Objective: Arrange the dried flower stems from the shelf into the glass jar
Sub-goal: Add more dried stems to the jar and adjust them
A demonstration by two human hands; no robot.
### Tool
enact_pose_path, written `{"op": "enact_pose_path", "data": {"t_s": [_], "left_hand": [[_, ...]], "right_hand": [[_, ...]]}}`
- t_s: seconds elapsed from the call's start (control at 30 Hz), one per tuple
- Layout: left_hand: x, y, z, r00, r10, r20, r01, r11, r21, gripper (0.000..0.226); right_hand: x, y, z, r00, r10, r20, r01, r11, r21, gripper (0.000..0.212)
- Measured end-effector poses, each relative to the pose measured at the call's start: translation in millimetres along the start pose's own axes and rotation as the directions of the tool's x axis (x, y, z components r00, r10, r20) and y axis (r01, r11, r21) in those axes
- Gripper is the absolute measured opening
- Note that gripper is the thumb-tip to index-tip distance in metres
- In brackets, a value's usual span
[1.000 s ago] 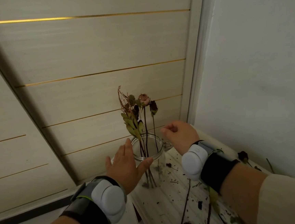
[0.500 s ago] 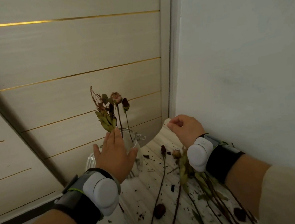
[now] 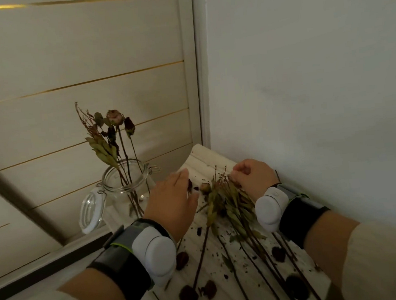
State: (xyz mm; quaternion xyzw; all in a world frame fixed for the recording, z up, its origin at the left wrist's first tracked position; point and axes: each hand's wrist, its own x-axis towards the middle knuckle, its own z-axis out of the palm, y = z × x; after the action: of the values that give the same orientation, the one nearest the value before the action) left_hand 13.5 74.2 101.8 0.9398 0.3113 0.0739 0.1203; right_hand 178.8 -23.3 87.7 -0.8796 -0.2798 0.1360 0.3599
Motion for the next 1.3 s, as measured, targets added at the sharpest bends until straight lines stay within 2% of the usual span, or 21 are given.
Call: {"op": "enact_pose_path", "data": {"t_s": [0.17,0.53,0.77,0.83,0.87,0.9,0.97,1.03,1.1,1.13,1.3], "left_hand": [[-0.3,10.9,31.8,0.989,-0.002,0.149,0.016,0.995,-0.094,0.051],[4.8,17.5,74.1,0.929,-0.190,0.318,0.240,0.962,-0.127,0.037],[7.5,18.4,83.6,0.904,-0.254,0.343,0.314,0.941,-0.130,0.030],[8.6,16.3,86.5,0.900,-0.276,0.338,0.336,0.933,-0.131,0.011],[9.3,14.9,88.9,0.896,-0.303,0.325,0.360,0.923,-0.133,0.020],[9.6,14.2,90.1,0.890,-0.321,0.324,0.377,0.917,-0.127,0.035],[10.8,11.5,93.1,0.881,-0.348,0.320,0.405,0.904,-0.133,0.044],[11.2,11.3,93.3,0.870,-0.362,0.335,0.426,0.894,-0.140,0.035],[12.1,9.8,94.3,0.879,-0.339,0.335,0.405,0.902,-0.151,0.011],[12.8,8.8,95.5,0.885,-0.329,0.329,0.395,0.905,-0.157,0.007],[13.7,6.0,95.9,0.896,-0.320,0.309,0.387,0.903,-0.186,0.014]], "right_hand": [[-4.8,22.1,5.7,0.999,0.045,-0.023,-0.046,0.998,-0.035,0.018],[-6.1,50.9,23.7,0.996,0.062,0.062,-0.056,0.993,-0.103,0.023],[-9.2,55.0,35.2,0.999,-0.010,0.043,0.025,0.930,-0.366,0.035],[-11.7,54.7,38.2,0.999,-0.026,0.040,0.041,0.901,-0.432,0.039],[-12.6,55.1,39.6,0.998,-0.033,0.045,0.050,0.892,-0.450,0.041],[-13.2,55.3,40.5,0.998,-0.039,0.054,0.060,0.885,-0.462,0.043],[-14.1,56.1,42.3,0.997,-0.042,0.070,0.070,0.879,-0.473,0.047],[-15.1,57.4,44.4,0.996,-0.042,0.075,0.072,0.876,-0.476,0.050],[-16.0,59.7,46.6,0.996,-0.040,0.084,0.076,0.872,-0.484,0.053],[-16.1,61.1,47.8,0.995,-0.038,0.091,0.077,0.871,-0.486,0.054],[-16.1,68.9,53.1,0.996,-0.046,0.081,0.076,0.902,-0.426,0.051]]}}
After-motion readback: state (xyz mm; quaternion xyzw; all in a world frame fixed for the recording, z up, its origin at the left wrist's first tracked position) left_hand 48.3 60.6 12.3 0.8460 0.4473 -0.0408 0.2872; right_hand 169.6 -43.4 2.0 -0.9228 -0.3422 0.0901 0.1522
